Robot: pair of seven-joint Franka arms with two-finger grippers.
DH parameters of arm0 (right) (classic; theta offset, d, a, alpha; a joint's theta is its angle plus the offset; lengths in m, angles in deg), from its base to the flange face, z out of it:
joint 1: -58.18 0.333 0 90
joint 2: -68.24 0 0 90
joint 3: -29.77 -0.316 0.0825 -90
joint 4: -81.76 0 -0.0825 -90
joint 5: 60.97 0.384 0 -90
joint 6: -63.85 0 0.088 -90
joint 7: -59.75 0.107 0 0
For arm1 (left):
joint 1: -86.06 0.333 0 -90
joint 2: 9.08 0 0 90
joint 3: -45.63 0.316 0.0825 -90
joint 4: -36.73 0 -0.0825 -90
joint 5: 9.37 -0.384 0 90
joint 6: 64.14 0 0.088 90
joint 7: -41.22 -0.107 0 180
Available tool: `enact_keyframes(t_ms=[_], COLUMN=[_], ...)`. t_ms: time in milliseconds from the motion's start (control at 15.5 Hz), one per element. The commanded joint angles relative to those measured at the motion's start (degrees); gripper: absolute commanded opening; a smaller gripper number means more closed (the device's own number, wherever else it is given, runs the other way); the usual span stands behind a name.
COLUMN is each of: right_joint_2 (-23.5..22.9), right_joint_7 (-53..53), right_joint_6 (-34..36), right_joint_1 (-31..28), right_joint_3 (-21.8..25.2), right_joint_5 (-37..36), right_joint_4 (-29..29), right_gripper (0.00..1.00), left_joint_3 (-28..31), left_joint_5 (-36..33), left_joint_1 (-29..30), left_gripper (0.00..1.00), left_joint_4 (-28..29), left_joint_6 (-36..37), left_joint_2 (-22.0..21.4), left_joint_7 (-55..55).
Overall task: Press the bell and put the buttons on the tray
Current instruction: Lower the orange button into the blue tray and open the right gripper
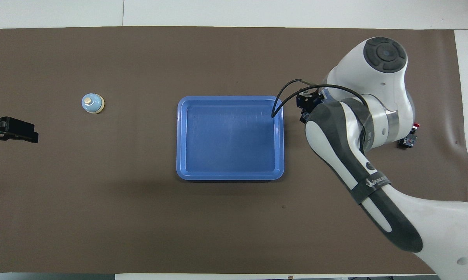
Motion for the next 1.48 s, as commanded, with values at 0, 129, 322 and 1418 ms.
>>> enact_keyframes(t_ms=[0,129,322,1418], right_joint_2=[0.0,-0.5,-1.5,-4.0], right_joint_7=[-2.4,-4.8,-4.9,-4.9], right_joint_6=[0.3,-1.3,-5.0,-17.3], right_joint_1=[6.0,8.7,10.7,11.9], right_joint_3=[-0.4,-0.4,-0.4,-0.4], right_joint_5=[0.6,0.6,0.6,0.5], right_joint_4=[-0.1,-0.6,-2.4,-11.8], right_gripper=[0.00,0.00,0.00,1.00], left_joint_3=[0.2,0.2,0.2,0.2], left_joint_5=[0.8,0.8,0.8,0.8], left_joint_1=[0.0,0.0,0.0,0.0], left_gripper=[1.00,1.00,1.00,1.00], left_joint_4=[0.5,0.5,0.5,0.5], left_joint_6=[0.0,0.0,0.0,0.0], left_joint_2=[-0.9,-0.9,-0.9,-0.9], left_joint_7=[-0.1,-0.1,-0.1,-0.1])
